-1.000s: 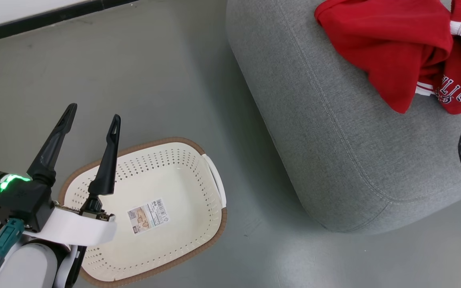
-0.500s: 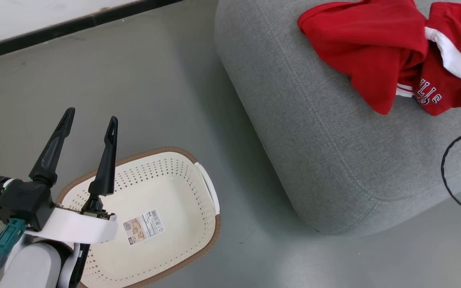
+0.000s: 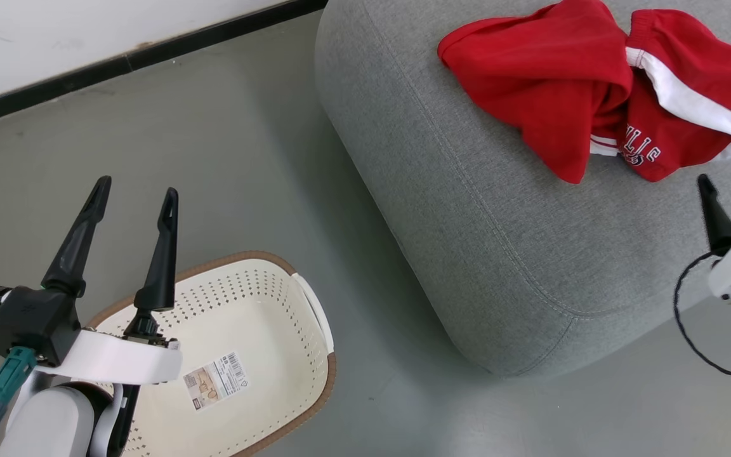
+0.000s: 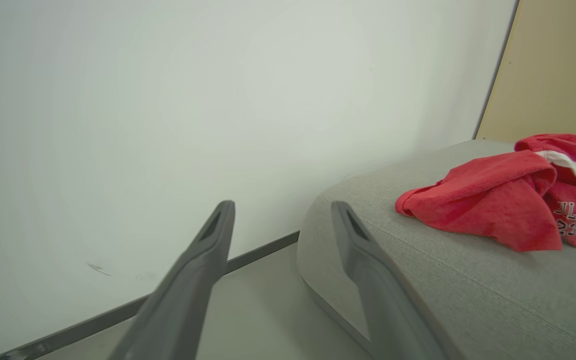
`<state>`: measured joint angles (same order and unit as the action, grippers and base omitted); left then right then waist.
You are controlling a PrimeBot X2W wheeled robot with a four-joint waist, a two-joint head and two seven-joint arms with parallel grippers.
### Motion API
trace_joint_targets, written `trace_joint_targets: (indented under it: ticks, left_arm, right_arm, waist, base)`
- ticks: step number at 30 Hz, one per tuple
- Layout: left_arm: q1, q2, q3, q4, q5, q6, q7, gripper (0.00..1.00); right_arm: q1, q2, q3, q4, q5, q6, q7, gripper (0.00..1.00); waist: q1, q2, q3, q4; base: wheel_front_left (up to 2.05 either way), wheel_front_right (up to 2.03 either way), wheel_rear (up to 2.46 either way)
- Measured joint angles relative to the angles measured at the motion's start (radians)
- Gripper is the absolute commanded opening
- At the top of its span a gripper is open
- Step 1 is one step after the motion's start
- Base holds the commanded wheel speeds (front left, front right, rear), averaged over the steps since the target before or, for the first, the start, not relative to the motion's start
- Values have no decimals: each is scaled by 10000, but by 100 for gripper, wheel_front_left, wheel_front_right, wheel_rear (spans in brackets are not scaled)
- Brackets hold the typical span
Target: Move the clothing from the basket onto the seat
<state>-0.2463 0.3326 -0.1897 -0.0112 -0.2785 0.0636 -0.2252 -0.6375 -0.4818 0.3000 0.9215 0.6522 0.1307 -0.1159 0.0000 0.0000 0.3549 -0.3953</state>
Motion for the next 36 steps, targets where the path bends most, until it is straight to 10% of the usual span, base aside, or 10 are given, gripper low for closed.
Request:
trace_joint_targets:
  ticks: [36]
  left_arm:
    - [1852,-1024,1455,788,-376,1390,-219,100]
  right_arm:
    - [8,27,305,-3089,-976,0,-1058,100]
  waist:
    - [0,0,-1680,1679]
  base:
    - [0,0,0]
